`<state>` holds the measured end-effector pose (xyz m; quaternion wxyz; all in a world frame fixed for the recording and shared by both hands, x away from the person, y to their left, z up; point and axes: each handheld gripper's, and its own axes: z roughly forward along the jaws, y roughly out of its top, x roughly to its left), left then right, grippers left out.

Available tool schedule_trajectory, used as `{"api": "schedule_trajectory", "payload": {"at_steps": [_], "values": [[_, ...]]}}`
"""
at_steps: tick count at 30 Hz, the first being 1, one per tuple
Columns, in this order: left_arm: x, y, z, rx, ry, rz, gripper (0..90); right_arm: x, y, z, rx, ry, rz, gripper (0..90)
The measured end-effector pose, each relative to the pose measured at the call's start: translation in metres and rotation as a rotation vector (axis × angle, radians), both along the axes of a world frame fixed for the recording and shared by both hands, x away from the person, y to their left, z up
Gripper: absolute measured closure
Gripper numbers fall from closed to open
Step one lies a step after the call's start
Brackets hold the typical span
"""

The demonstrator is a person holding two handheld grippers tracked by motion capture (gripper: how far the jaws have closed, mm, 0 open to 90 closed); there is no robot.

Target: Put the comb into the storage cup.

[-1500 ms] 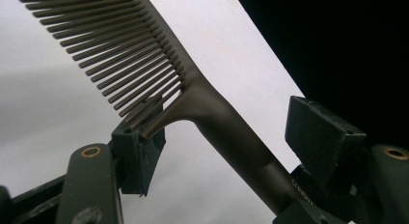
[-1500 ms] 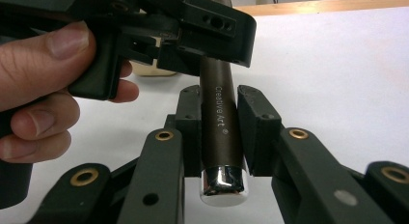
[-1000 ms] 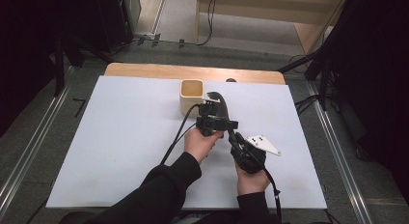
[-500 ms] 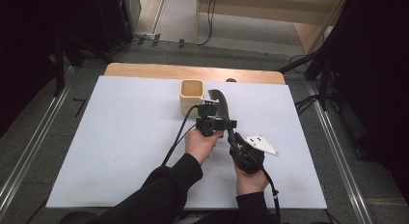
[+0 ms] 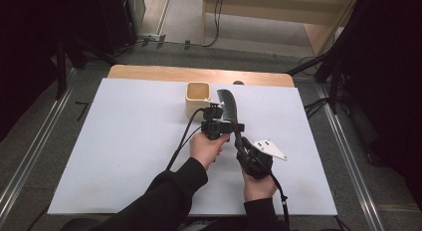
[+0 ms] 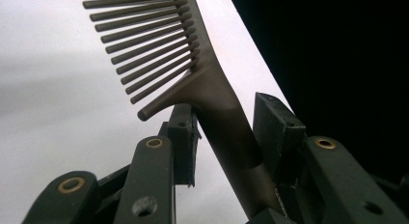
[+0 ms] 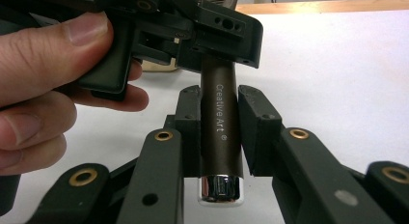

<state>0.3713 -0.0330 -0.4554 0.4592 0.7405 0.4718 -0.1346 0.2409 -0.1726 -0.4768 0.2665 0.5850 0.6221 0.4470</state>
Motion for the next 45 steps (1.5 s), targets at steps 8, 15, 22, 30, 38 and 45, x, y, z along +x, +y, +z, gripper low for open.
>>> {"api": "schedule_trajectory", "payload": {"at_steps": [8,15,22,30,38,45], "values": [[-0.001,0.001,0.002,-0.023,0.002,0.005,66.3,0.001,0.0,-0.001,0.004,0.007,0.009,69.2],[0.0,0.003,0.004,-0.042,0.02,-0.002,69.2,0.002,0.002,-0.002,-0.004,0.012,0.02,68.4],[0.0,0.004,0.005,-0.052,0.025,-0.01,70.7,0.003,0.001,-0.003,0.0,0.02,0.027,68.2],[0.001,0.006,0.006,-0.073,0.034,-0.025,72.3,0.004,0.002,-0.003,-0.003,0.028,0.04,67.5],[0.001,0.01,0.008,-0.045,0.013,-0.03,72.8,0.006,0.0,-0.002,0.007,0.008,0.079,56.7],[0.006,0.022,0.011,-0.018,-0.008,-0.019,72.7,0.011,-0.001,0.0,0.031,0.036,0.161,44.1]]}}
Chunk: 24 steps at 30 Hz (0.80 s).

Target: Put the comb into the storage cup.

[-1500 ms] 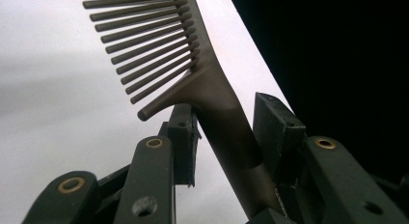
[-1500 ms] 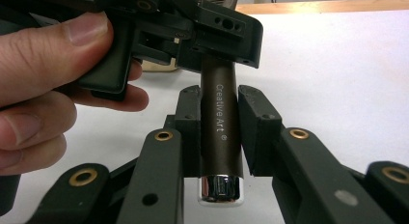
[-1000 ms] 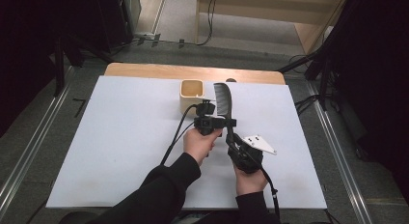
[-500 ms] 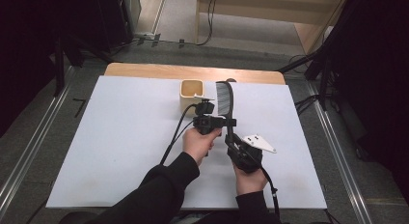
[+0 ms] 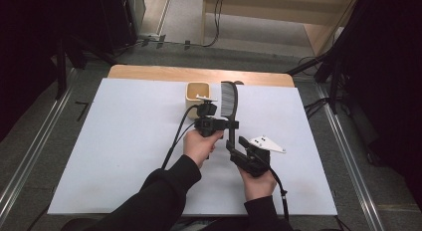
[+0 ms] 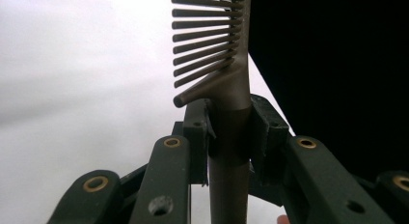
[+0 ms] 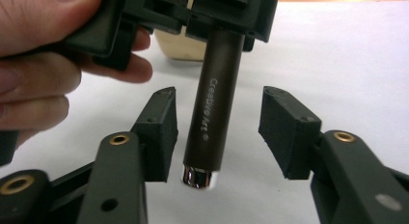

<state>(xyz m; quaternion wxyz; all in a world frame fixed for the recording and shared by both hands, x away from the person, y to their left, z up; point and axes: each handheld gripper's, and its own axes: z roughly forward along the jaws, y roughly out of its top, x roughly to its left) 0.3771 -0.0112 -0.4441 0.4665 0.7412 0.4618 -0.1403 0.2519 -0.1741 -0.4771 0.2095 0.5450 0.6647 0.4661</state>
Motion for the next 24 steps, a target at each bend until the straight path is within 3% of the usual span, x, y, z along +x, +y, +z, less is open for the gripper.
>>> {"api": "schedule_trajectory", "payload": {"at_steps": [4,16,24], "values": [[0.003,0.008,0.001,0.021,-0.013,0.009,72.8,0.002,0.0,-0.001,-0.022,-0.009,0.015,39.8],[0.007,0.028,0.004,0.075,-0.056,0.011,72.8,0.008,-0.001,-0.002,-0.016,0.04,0.063,31.5],[0.01,0.043,0.005,0.055,-0.051,0.012,72.8,0.011,-0.002,-0.005,-0.013,0.053,0.112,25.3]]}}
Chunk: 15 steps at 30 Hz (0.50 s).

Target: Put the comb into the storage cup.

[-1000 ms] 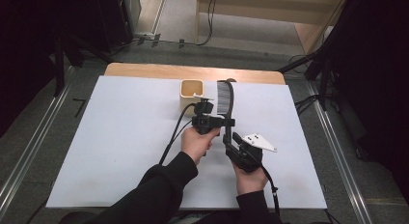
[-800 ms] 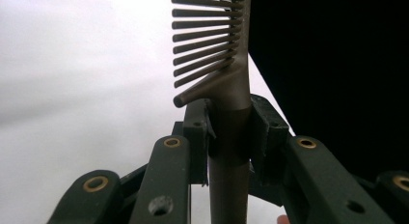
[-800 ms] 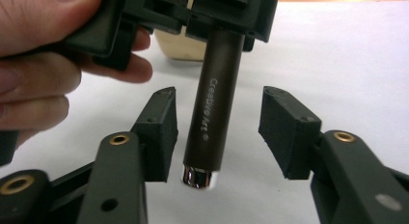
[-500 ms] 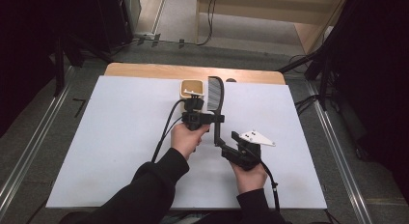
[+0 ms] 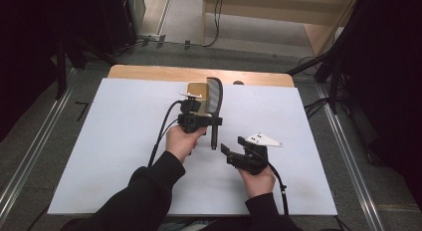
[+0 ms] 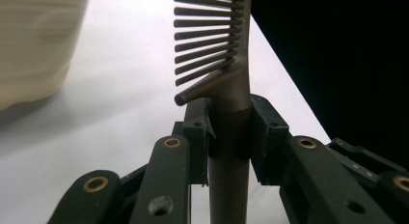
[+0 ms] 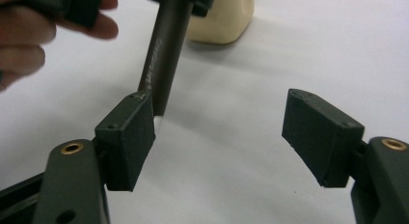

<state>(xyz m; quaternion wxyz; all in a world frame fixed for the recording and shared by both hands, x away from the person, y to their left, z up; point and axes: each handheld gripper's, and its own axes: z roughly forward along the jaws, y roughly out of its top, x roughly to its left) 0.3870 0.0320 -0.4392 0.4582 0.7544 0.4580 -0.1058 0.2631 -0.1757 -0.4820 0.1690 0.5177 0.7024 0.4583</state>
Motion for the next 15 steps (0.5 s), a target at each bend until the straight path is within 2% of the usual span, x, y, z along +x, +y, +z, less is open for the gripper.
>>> {"api": "schedule_trajectory", "payload": {"at_steps": [3,13,15], "values": [[0.0,0.005,0.001,0.002,-0.007,0.001,72.8,0.001,-0.002,-0.001,0.001,0.021,0.006,25.3],[0.003,0.017,0.004,0.009,-0.023,0.007,72.7,0.002,-0.003,-0.004,-0.056,0.0,0.051,24.7],[0.003,0.019,0.005,0.006,-0.02,0.007,72.7,0.003,-0.004,-0.005,-0.045,0.012,0.071,24.1]]}}
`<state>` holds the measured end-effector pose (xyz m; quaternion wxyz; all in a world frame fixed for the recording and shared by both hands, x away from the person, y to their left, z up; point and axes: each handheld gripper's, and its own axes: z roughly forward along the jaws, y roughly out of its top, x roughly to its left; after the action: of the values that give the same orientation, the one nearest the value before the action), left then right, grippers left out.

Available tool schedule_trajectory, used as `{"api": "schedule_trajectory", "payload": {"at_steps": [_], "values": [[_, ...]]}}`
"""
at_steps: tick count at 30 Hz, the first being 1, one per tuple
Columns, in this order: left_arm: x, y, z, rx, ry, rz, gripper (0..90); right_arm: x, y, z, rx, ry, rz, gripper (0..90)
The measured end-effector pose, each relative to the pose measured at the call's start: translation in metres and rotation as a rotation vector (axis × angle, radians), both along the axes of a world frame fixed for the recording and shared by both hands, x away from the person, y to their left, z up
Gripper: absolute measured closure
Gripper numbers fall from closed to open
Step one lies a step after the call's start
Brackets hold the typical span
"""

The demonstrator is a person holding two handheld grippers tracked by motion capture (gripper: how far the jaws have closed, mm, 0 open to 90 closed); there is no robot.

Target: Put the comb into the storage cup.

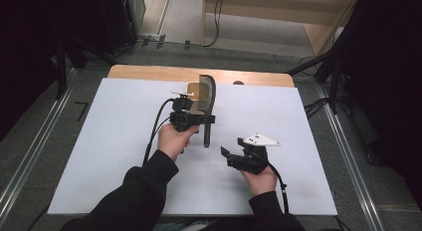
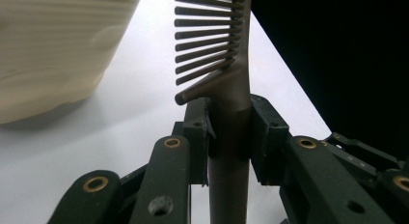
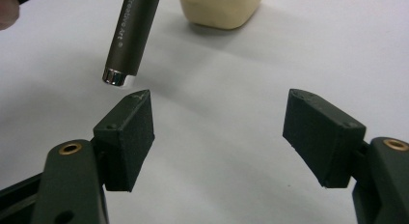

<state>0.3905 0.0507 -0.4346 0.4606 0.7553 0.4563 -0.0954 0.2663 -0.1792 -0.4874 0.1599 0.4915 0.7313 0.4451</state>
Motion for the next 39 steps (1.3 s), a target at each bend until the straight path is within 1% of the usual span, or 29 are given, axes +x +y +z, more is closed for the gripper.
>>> {"api": "schedule_trajectory", "payload": {"at_steps": [1,2,4,6,8,10,13,16,21,26,29,32,35,37,39], "values": [[0.0,0.001,0.0,-0.012,0.006,0.0,72.7,0.001,-0.001,0.0,0.014,0.01,0.007,23.6],[0.001,0.002,0.0,-0.02,0.013,-0.001,72.7,0.001,-0.003,-0.001,0.022,0.009,0.012,23.6],[0.0,0.004,0.001,-0.008,-0.001,0.0,72.7,0.001,-0.005,-0.001,0.016,0.008,0.017,23.6],[0.0,0.005,0.003,-0.011,-0.002,0.001,72.7,0.001,-0.007,0.0,0.026,0.005,0.024,23.6],[0.0,0.006,0.004,-0.008,-0.008,0.0,72.7,0.001,-0.01,0.0,0.038,0.012,0.022,23.6],[0.0,0.007,0.005,-0.014,-0.012,0.005,72.7,0.001,-0.013,-0.001,0.051,0.018,0.029,23.6],[0.001,0.009,0.007,-0.016,-0.014,0.006,72.7,0.002,-0.016,-0.002,0.059,0.022,0.034,23.6],[0.002,0.011,0.009,-0.021,-0.012,0.004,72.7,0.002,-0.018,-0.003,0.042,0.027,0.034,23.6],[0.003,0.013,0.013,-0.014,-0.021,-0.003,72.7,0.002,-0.021,-0.004,0.014,0.027,0.043,23.6],[0.004,0.017,0.015,-0.008,-0.028,0.003,72.7,0.001,-0.024,-0.004,0.002,0.031,0.051,23.6],[0.005,0.019,0.017,-0.009,-0.032,0.005,72.7,-0.002,-0.026,-0.003,0.003,0.035,0.054,23.6],[0.005,0.021,0.019,0.017,-0.048,-0.003,72.7,-0.004,-0.03,-0.001,-0.002,0.038,0.056,23.6],[0.006,0.023,0.023,0.018,-0.054,-0.006,72.7,-0.006,-0.033,0.001,-0.01,0.039,0.046,23.7],[0.006,0.024,0.026,0.02,-0.059,-0.013,72.7,-0.006,-0.034,0.001,-0.01,0.041,0.05,23.7],[0.006,0.025,0.028,0.021,-0.063,-0.017,72.7,-0.006,-0.036,0.001,-0.02,0.044,0.057,23.7]]}}
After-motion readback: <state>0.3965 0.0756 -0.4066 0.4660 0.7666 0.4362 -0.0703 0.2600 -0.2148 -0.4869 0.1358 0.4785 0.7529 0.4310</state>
